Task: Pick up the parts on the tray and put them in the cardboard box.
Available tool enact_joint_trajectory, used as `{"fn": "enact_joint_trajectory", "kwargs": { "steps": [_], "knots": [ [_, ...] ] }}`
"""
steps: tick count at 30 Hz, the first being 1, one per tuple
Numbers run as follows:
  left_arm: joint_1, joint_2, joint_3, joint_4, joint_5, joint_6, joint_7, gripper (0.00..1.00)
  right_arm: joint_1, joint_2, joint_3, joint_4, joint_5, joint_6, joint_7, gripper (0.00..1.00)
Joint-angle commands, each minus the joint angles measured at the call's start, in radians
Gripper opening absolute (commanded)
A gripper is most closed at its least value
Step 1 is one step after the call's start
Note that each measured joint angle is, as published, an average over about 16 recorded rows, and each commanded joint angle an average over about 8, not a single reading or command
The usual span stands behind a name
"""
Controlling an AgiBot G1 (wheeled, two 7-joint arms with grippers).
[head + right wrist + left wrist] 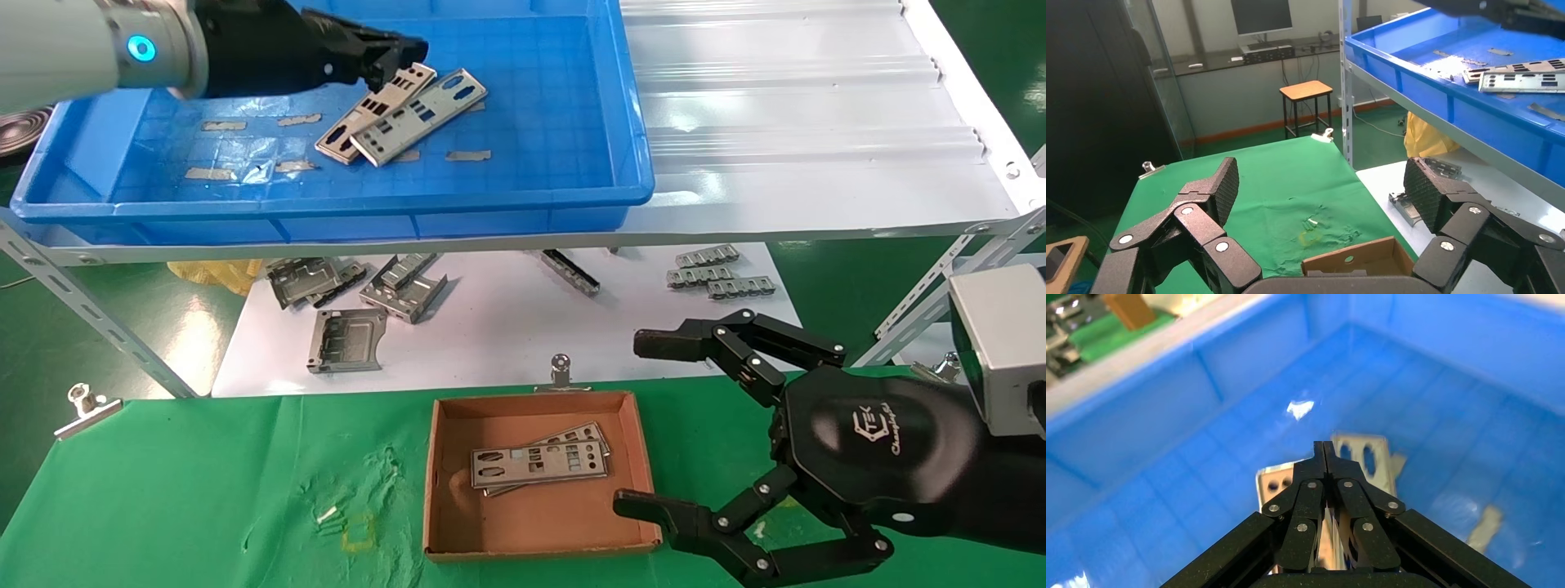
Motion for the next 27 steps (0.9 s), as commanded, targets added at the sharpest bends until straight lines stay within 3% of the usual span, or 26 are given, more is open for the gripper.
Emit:
{"fn": "enact_joint_trajectory", "kwargs": {
  "steps": [1, 5, 13, 21, 27],
  "knots": [
    [-0.009, -0.01, -0.007, -0.007, -0.011, 0.021, 0.01, 0.0, 0.0, 0.0, 0.0, 0.0, 0.0, 0.0, 0.0, 1.0],
    [-0.015, -0.023, -0.01, -0.009, -0.016, 0.067, 0.03, 0.02, 0.0, 0.0, 0.0, 0.0, 0.0, 0.0, 0.0, 1.0],
    [-0.017, -0.023, 0.008, 0.002, 0.009, 0.139, 0.062, 0.97, 0.0, 0.0, 0.0, 0.0, 0.0, 0.0, 0.0, 1.0],
    [-0.018, -0.014, 0.02, 0.014, 0.026, 0.2, 0.08, 1.0, 0.0, 0.0, 0.0, 0.0, 0.0, 0.0, 0.0, 1.0],
    [-0.012, 0.004, 0.026, 0.025, 0.034, 0.176, 0.084, 1.0, 0.0, 0.0, 0.0, 0.0, 0.0, 0.0, 0.0, 1.0]
  ]
}}
